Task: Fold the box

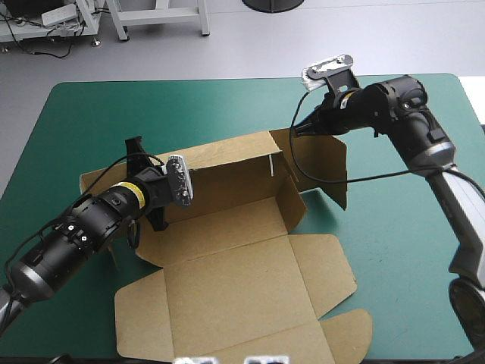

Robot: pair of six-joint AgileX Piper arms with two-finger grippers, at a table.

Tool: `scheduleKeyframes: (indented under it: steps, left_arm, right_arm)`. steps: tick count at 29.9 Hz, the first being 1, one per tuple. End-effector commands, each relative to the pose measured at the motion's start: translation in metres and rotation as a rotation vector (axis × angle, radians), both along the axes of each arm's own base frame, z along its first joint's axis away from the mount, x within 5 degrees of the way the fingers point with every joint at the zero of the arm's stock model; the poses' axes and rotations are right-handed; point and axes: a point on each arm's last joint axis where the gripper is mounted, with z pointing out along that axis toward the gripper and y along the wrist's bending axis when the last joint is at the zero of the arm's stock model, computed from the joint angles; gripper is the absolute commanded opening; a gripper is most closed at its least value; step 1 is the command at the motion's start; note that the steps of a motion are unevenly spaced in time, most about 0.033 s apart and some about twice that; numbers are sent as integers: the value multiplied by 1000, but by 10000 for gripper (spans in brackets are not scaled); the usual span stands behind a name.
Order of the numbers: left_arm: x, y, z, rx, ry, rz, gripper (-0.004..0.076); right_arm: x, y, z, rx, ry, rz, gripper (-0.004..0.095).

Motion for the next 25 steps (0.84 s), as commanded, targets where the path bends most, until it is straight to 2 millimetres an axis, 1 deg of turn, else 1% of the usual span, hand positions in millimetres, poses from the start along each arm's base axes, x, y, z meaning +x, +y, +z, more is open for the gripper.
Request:
scheduleKeyframes:
  steps: [1,5,11,14,16,20,25]
  left_arm:
    - [-5,1,7,-28,7,17,-6]
    - [-5,1,7,-28,7,17,-6]
    - [-5,1,7,-28,7,17,-6]
    - [-5,1,7,-28,7,17,-6]
    - [-5,1,7,-28,7,17,-6]
    - [-5,1,7,-28,7,17,-6]
    - [-5,2,7,-28,12,19,-6]
  right_arm:
    - [4,6,29,18,-114,9,0]
    - [20,17,33,12,-112,20,0]
    - [44,26,34,-5,-109,18,0]
    - [52,29,28,-11,-102,17,0]
    - [57,30,20,-26,-83,15,-1]
    - [61,32,9,-50,-36,16,-1]
    - [59,32,6,-61,3,25,-1]
